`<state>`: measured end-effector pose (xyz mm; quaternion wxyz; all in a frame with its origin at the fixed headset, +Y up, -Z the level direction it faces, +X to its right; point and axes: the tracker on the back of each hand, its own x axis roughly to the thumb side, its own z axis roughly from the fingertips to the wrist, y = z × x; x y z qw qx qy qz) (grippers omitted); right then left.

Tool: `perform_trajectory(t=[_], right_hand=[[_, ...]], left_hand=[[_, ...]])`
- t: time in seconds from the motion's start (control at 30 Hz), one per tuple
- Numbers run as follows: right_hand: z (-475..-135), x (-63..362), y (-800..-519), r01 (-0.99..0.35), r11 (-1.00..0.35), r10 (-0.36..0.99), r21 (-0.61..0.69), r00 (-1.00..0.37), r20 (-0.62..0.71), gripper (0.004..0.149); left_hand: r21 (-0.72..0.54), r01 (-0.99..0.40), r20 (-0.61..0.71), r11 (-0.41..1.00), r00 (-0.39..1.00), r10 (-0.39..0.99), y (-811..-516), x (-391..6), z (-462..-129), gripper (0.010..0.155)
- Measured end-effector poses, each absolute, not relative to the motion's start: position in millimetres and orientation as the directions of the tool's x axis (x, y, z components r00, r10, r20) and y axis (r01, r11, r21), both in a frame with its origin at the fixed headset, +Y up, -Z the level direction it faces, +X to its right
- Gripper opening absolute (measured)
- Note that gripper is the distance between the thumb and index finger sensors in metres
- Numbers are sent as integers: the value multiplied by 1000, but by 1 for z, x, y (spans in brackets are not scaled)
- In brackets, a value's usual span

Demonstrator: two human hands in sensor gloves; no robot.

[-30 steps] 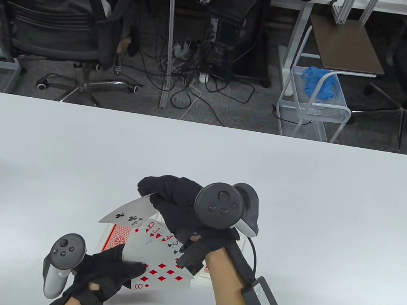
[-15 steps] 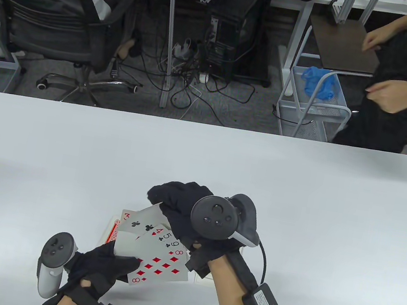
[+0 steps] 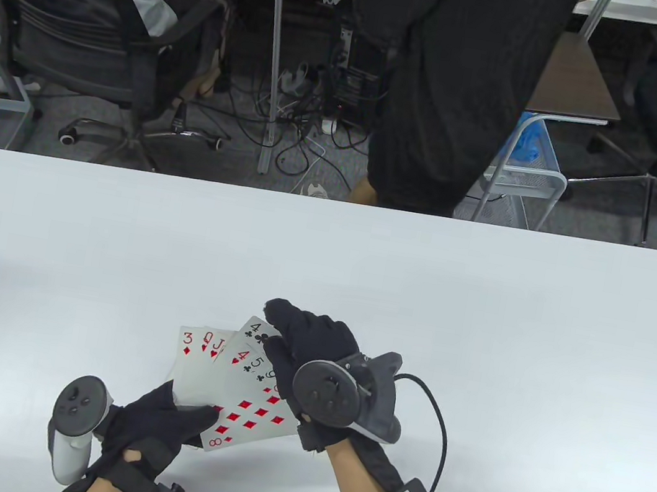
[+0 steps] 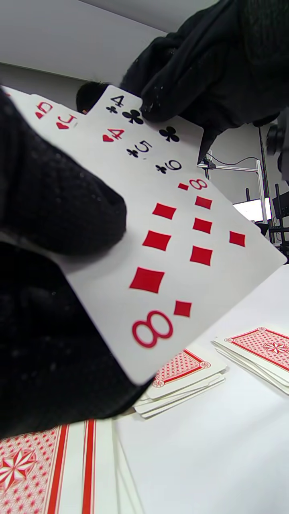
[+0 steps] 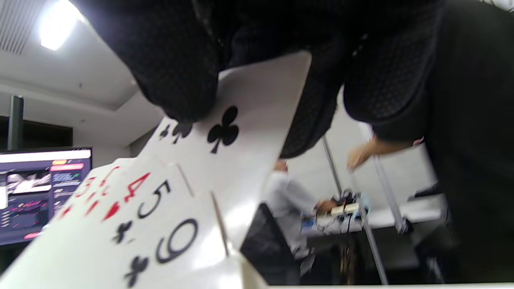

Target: Four-player card dealing with fan arrangement

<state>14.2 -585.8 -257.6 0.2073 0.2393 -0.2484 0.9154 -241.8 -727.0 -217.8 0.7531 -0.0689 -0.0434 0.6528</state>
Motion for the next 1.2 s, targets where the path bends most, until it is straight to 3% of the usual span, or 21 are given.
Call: perform_trajectory(t=[0.1, 0.27, 0.4, 0.57, 1.2], right_hand=[[-253, 12, -593, -495, -780, 254, -384, -810, 529, 46], [-257, 15, -601, -633, -749, 429, -197, -689, 584, 45], [-255, 16, -602, -591, -775, 380, -223, -718, 583, 44], [-256, 15, -608, -627, -768, 436, -131, -662, 610, 46], [-256, 13, -613, -553, -822, 374, -135, -704, 604, 52]], left_hand=[[-161, -979, -36, 122, 129, 991, -727, -241, -217, 44], [-159, -976, -33, 146, 153, 988, -728, -241, -217, 44], [-151, -977, -33, 148, 155, 987, -728, -241, -217, 44], [-153, -974, -24, 168, 174, 984, -729, -241, -217, 44], [-108, -971, -35, 212, 217, 976, -727, -242, -215, 44]])
